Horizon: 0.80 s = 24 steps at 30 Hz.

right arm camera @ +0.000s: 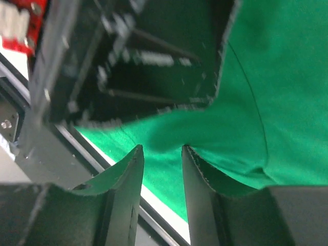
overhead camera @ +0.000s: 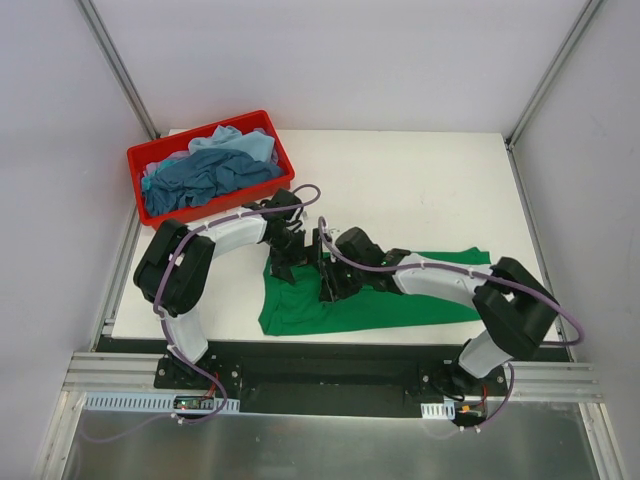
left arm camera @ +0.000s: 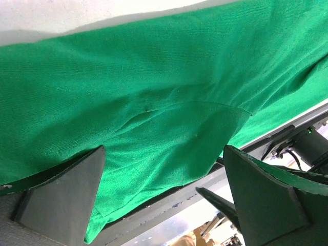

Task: Fold and stack the t-shirts
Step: Fold the other side of the tshirt into a rectangle

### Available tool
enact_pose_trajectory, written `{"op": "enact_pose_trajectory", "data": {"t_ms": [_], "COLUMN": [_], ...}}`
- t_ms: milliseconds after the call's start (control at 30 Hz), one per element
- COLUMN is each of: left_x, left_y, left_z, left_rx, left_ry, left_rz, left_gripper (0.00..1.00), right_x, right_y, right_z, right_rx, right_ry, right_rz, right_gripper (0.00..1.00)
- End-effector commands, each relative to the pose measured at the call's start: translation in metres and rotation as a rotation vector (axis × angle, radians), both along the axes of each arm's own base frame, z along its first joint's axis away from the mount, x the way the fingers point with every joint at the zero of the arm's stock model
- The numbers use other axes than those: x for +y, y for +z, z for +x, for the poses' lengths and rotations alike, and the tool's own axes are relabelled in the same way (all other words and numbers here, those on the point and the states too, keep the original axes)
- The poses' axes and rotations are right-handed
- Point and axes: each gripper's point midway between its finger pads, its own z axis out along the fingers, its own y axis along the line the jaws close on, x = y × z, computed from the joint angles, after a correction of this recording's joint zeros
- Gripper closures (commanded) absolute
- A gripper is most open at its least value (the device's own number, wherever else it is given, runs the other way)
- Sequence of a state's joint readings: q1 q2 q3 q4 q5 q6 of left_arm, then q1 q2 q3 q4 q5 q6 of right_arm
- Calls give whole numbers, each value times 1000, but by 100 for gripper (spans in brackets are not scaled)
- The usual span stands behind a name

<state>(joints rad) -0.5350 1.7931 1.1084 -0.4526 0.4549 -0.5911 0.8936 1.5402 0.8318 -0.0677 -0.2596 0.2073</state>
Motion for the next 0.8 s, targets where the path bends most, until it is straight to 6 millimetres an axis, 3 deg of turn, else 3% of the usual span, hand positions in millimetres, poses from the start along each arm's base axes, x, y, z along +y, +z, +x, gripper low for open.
{"op": "enact_pose_trajectory", "data": {"t_ms": [0, 233, 333, 600, 767], "left_x": [4, 7, 6, 8, 11], "left_y": [-12, -15, -15, -18, -19], "left_z": [-6, -6, -6, -6, -6], "left_rx": [21, 29, 30, 36, 37], "left_ry": [-24, -17, -18, -16, -7], "left_rz": [-1, 7, 6, 14, 17], "left_gripper": [1, 1, 1, 1, 1], "right_x": [7, -3, 5, 46, 52], "right_y": [-6, -7, -6, 0, 13], "right_z": [11, 1, -1, 46, 54], "right_rx": [-68, -69, -49, -94, -111], "right_ry": [42, 51, 55, -88, -113], "right_rz": [-91, -115, -88, -66, -47], "right_gripper": [64, 64, 62, 66, 60]}}
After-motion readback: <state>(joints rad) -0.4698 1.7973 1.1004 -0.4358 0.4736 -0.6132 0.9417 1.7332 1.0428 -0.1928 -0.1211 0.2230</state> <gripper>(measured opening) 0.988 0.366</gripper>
